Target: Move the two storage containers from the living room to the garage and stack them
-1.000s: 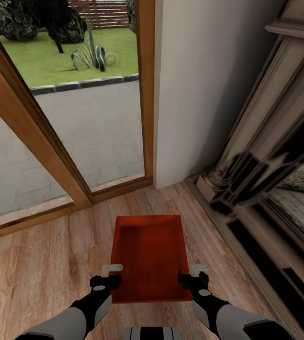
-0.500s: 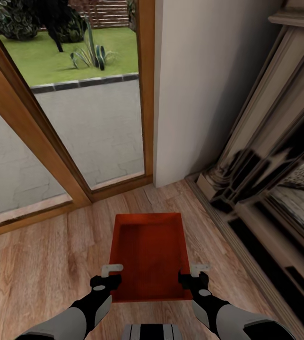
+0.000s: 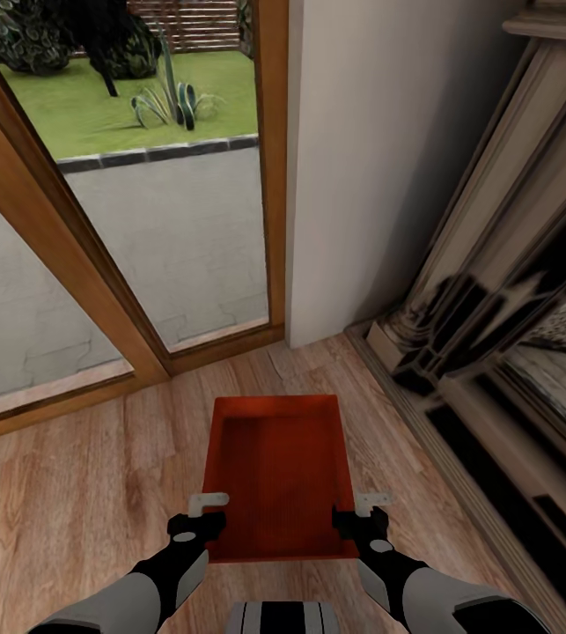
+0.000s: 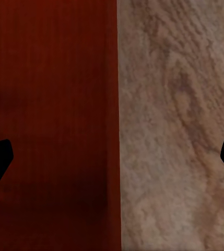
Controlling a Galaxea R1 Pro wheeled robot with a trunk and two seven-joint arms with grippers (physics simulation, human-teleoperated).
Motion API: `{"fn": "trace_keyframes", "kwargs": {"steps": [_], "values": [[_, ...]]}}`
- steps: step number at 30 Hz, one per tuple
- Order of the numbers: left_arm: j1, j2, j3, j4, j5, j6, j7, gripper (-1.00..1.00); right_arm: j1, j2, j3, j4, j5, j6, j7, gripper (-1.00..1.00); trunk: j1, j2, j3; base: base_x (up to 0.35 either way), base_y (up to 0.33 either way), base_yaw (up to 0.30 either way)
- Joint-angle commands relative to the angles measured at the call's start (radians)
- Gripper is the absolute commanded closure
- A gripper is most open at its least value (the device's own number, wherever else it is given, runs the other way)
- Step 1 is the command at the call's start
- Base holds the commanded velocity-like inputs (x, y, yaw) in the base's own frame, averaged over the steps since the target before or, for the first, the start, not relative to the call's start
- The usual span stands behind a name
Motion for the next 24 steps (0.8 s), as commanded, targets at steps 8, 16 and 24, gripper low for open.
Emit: {"fn": "trace_keyframes", "kwargs": {"steps": [8, 16, 24], "values": [[-0.001, 0.0, -0.005, 0.001, 0.004, -0.003, 0.005, -1.0, -0.001, 0.0, 0.008, 0.001, -0.005, -0.002, -0.004, -1.0, 0.0, 0.0, -0.001, 0.0, 0.0, 0.0], [-0.001, 0.0, -0.005, 0.001, 0.004, -0.004, 0.005, -1.0, -0.001, 0.0, 0.007, 0.002, -0.005, -0.003, -0.004, -1.0, 0.011, -0.021, -0.01, 0.0, 0.0, 0.0], [-0.001, -0.001, -0.004, 0.001, 0.004, -0.003, 0.005, -1.0, -0.001, 0.0, 0.007, 0.001, -0.005, -0.003, -0.004, -1.0, 0.019, -0.035, -0.016, 0.0, 0.0, 0.0]]}}
